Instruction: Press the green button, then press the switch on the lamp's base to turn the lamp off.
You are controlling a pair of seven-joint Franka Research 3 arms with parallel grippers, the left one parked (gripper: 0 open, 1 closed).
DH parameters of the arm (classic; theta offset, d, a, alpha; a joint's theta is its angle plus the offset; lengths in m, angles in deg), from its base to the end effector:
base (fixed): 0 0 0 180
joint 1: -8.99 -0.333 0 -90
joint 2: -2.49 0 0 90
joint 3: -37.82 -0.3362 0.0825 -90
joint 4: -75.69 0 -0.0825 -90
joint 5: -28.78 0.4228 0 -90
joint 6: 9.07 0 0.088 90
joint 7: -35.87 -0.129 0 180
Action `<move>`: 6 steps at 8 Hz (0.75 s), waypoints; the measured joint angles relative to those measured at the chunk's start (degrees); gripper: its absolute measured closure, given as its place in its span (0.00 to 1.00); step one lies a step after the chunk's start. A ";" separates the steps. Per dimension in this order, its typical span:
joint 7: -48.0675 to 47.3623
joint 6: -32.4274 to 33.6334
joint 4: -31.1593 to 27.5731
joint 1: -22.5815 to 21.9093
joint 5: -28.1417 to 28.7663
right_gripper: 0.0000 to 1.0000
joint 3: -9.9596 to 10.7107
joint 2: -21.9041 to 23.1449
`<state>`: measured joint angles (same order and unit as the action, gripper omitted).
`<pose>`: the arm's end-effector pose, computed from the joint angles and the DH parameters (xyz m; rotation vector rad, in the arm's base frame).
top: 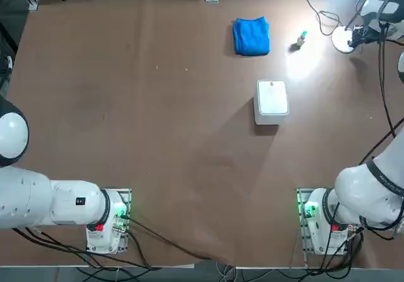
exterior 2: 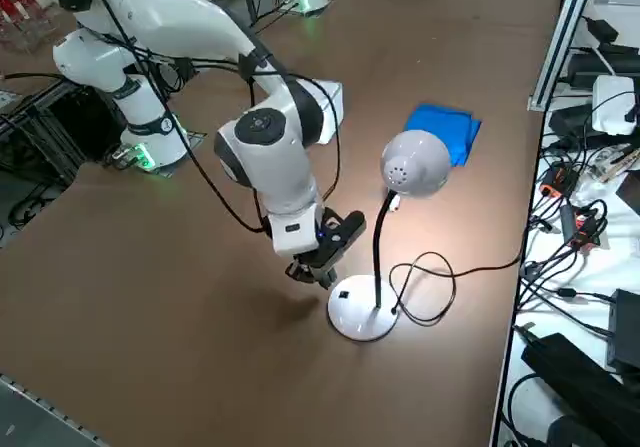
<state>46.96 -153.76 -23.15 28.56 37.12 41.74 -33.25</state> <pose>0.6731 -0.2872 0.2091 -3.0899 0.4849 -0.2940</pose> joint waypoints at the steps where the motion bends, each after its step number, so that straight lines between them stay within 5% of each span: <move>1: -0.01 -1.74 0.00 -0.09 0.00 0.98 -0.18 -0.76; 6: -0.20 -3.80 0.00 -0.36 0.00 0.98 -1.09 -1.59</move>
<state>46.77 -157.56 -23.15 28.20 37.12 40.65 -34.85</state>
